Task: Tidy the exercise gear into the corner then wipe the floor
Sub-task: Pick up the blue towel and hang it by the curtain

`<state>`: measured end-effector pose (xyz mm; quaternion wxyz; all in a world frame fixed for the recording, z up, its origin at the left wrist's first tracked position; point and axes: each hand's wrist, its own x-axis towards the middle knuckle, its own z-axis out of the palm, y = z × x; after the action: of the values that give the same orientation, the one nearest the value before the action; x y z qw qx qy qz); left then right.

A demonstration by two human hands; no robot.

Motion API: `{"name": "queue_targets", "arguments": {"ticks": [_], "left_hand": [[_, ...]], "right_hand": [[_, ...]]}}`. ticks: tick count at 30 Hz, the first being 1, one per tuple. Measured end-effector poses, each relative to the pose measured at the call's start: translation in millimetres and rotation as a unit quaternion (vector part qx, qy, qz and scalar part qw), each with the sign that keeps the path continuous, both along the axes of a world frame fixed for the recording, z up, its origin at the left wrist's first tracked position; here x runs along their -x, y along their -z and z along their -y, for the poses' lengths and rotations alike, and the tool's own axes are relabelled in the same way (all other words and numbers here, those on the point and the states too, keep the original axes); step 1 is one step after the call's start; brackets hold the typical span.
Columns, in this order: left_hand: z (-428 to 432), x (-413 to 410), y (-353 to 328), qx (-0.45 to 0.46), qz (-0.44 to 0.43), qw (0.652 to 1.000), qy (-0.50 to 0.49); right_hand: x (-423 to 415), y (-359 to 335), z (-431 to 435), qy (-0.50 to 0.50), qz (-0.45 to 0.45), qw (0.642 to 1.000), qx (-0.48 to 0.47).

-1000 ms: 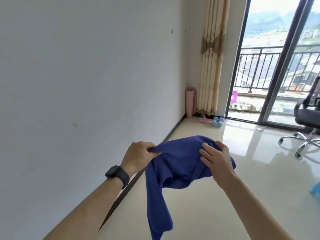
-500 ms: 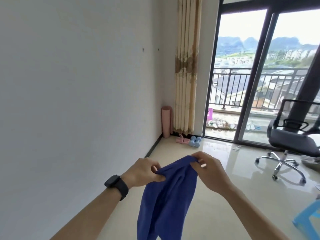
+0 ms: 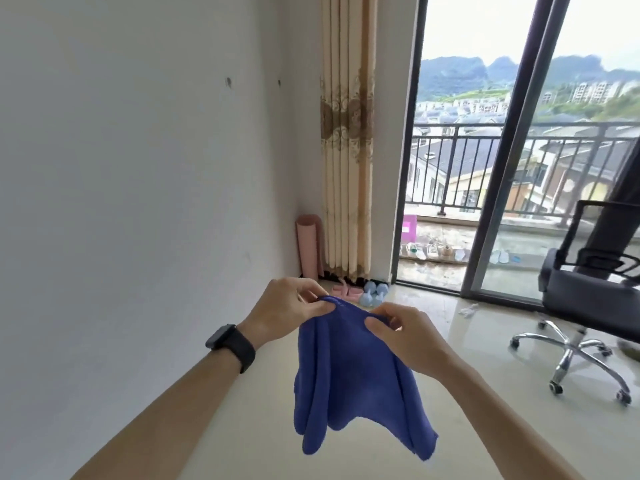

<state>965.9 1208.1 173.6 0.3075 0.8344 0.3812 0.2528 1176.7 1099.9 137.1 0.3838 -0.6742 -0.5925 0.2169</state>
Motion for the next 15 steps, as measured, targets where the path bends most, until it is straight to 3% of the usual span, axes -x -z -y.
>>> {"name": "queue_targets", "arguments": {"ticks": [9,15], "left_hand": [[-136,-138,10,0.078,0.064,0.995,0.014],[-257,-217,26,0.058,0.108,0.992,-0.005]], "right_hand": [[-141,-25,-144,0.024,0.043,0.992,-0.117],[-231,-11,-261,0.009,0.093,0.993,-0.07]]}}
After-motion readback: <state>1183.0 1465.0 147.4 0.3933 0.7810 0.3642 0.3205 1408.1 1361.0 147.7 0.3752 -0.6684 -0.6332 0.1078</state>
